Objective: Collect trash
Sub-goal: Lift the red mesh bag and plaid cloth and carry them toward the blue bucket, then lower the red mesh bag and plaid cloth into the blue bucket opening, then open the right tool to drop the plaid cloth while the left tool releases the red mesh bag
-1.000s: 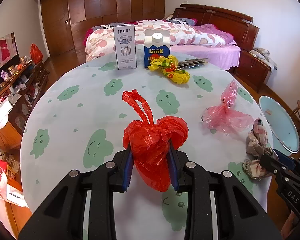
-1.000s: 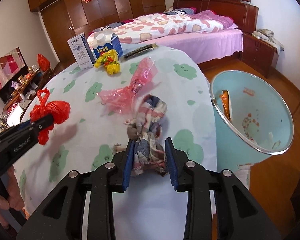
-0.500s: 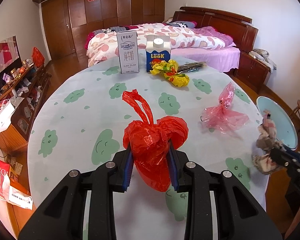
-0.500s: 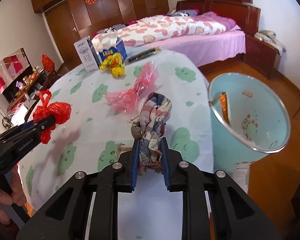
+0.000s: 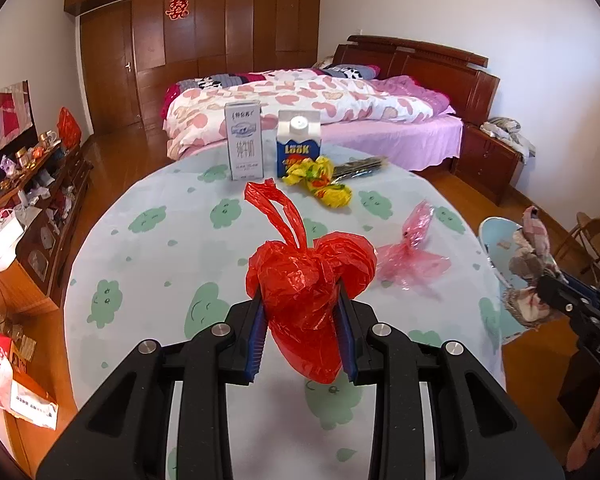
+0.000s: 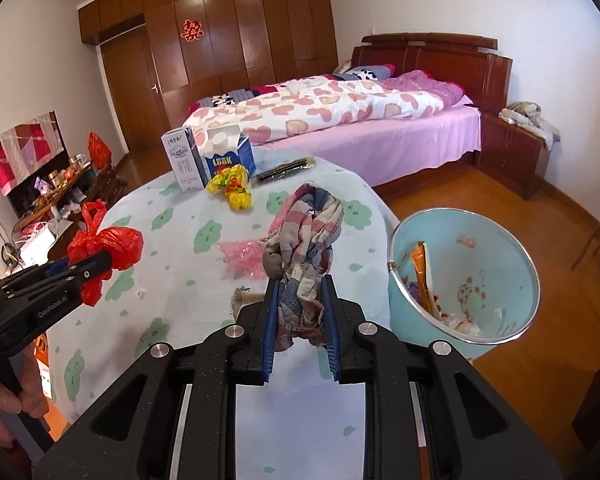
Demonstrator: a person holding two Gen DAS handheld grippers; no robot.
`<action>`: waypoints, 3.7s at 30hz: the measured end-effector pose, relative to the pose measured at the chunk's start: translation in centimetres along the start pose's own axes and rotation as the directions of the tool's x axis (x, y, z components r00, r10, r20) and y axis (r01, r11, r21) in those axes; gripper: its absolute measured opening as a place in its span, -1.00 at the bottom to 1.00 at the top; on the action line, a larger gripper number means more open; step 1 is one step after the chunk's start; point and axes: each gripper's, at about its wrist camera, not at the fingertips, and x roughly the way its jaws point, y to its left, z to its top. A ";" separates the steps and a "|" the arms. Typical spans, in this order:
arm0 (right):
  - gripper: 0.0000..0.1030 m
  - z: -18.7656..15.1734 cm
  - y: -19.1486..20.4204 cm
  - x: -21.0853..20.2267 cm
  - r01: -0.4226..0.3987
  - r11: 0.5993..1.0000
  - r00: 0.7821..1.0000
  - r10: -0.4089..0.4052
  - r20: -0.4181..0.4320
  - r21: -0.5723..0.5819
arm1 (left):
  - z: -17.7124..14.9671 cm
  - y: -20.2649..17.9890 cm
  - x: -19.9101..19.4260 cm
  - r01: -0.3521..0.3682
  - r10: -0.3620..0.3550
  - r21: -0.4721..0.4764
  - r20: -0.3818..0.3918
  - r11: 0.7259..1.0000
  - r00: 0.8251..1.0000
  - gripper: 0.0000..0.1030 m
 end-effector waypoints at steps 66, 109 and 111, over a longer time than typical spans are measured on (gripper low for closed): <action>-0.58 0.0 -18.3 -1.6 0.295 0.907 0.946 -0.322 0.045 0.302 | 2.9 -24.8 5.1 0.227 -0.221 0.319 -0.055 0.920 0.974 -0.41; -0.52 -1.6 -21.4 4.1 0.298 0.894 0.953 -0.296 -0.058 0.336 | 1.6 -28.8 12.5 0.246 -0.198 0.309 -0.177 0.919 0.964 -0.41; -0.52 -1.7 -21.3 4.2 0.298 0.891 0.953 -0.298 -0.056 0.341 | 1.6 -28.8 12.5 0.244 -0.196 0.310 -0.177 0.919 0.965 -0.37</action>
